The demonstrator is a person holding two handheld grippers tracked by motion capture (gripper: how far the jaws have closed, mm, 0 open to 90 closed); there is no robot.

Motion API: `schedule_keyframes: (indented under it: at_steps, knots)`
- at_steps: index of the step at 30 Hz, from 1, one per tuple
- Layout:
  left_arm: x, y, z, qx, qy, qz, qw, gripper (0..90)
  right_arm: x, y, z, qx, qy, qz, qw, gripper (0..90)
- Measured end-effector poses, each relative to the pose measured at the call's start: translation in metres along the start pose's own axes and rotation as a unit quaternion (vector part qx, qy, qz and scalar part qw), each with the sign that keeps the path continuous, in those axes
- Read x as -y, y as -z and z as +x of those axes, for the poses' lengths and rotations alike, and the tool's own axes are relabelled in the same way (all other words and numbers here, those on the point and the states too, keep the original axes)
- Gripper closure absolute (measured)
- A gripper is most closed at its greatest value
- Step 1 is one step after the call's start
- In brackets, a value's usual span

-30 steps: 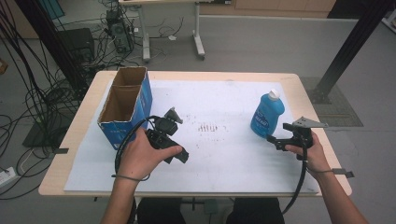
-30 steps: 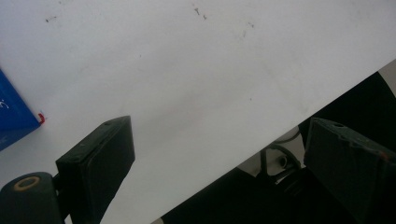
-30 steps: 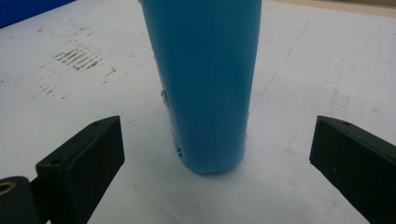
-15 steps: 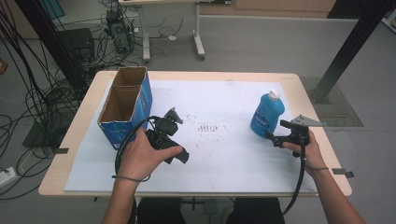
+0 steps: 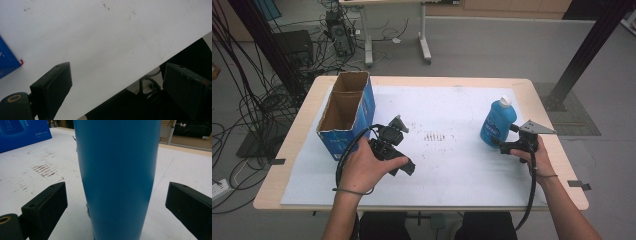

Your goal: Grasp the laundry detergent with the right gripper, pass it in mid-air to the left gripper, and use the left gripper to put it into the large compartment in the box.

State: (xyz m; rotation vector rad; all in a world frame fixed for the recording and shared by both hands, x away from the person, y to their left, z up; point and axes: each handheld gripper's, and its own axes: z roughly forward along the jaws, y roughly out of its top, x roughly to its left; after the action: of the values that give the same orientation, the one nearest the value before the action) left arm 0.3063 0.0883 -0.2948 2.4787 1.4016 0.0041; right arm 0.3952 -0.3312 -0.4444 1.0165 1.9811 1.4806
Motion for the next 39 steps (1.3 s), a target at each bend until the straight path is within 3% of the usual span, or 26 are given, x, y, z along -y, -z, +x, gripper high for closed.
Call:
schedule_keyframes:
  at_steps: [15, 39]
  knots:
    - [0.000, 0.001, 0.000, 0.000, 0.002, -0.003, 1.0000, 9.0, -0.001, -0.013, 0.003, -0.006, 0.024, -0.009, 0.9996, 4.1]
    - [0.000, -0.002, 0.002, 0.000, 0.002, 0.001, 1.0000, 8.9, -0.002, -0.014, 0.004, -0.007, 0.020, -0.017, 0.9996, 4.1]
